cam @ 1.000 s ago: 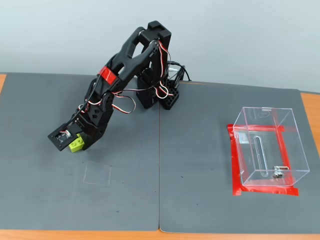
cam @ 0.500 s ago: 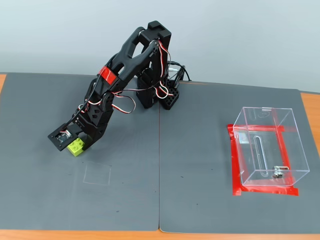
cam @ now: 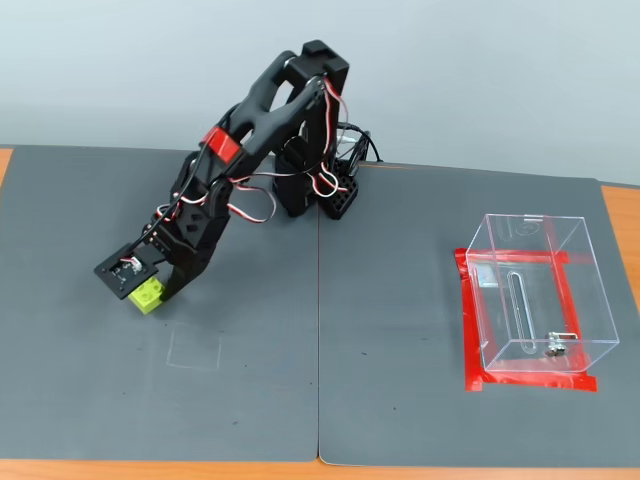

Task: Pick the green lego block and place it into the transparent box

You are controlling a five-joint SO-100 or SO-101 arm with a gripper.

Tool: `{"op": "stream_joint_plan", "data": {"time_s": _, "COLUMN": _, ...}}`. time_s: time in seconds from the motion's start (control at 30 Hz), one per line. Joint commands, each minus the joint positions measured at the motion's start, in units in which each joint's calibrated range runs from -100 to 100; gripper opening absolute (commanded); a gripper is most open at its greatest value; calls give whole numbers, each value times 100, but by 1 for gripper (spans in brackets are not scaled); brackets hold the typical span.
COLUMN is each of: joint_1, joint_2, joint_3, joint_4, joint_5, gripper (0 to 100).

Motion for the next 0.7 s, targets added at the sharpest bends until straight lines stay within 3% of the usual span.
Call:
{"op": "stream_joint_plan", "data": {"time_s": 0.0, "joint_1": -206, "joint_2": -637, "joint_3": -190, "joint_4": 106, "joint_5": 13, "gripper": 12}}
{"op": "stream_joint_plan", "data": {"time_s": 0.33, "joint_1": -1072, "joint_2": -1714, "joint_3": -245, "joint_4": 714, "joint_5": -19, "gripper": 13}}
{"op": "stream_joint_plan", "data": {"time_s": 0.67, "joint_1": -2743, "joint_2": -2960, "joint_3": -281, "joint_4": 1139, "joint_5": -24, "gripper": 13}}
